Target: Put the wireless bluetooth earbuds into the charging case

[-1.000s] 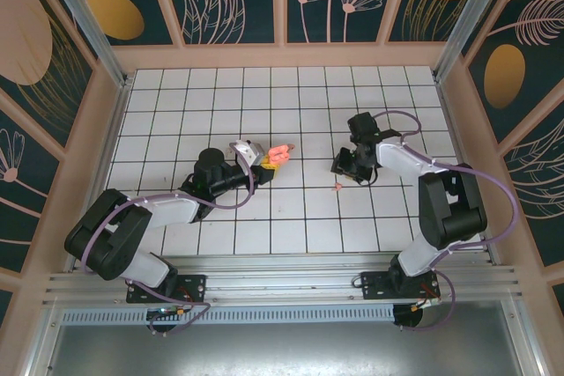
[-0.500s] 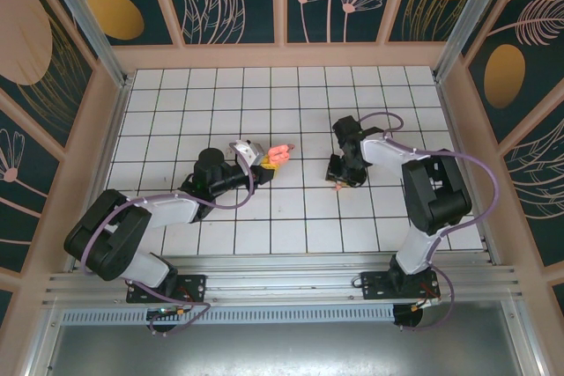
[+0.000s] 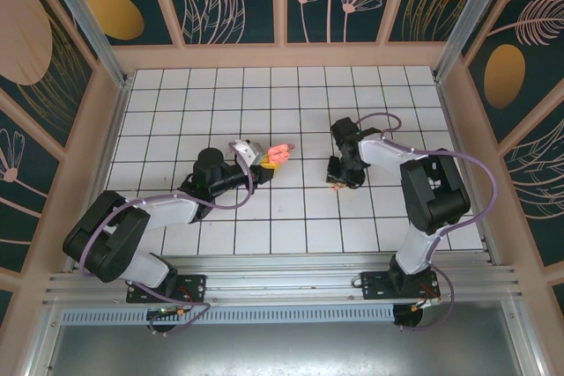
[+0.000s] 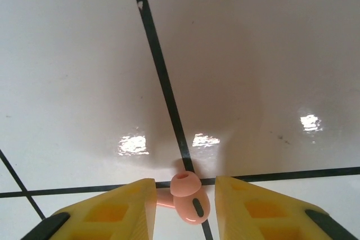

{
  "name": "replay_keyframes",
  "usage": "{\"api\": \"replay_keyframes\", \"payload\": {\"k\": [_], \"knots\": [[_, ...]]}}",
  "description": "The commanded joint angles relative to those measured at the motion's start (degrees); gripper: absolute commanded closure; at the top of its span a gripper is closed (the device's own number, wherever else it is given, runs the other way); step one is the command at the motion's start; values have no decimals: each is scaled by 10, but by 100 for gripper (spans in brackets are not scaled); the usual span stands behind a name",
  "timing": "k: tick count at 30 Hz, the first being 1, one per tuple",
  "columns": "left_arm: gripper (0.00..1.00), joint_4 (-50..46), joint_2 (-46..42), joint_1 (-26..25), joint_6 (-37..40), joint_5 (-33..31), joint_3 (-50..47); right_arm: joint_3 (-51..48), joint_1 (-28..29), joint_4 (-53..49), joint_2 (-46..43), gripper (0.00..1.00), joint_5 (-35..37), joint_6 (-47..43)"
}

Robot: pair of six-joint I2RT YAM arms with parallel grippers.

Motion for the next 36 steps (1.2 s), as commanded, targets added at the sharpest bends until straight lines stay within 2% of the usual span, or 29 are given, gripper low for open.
{"api": "replay_keyframes", "payload": {"k": [1,18,26,36], "knots": [[87,2,-14,-1,8,0,7,-9,6,-17,2,69,15,14],[87,2,-17,-1,7,0,3,-41,7,12,-25,80,28,2],[87,16,-22,-1,-5,-2,-7,-27,11,-10,-72,82,36,-111],[87,78,-35,15,-47,-27,-55,-12,82,5,-93,83,28,-271]]}}
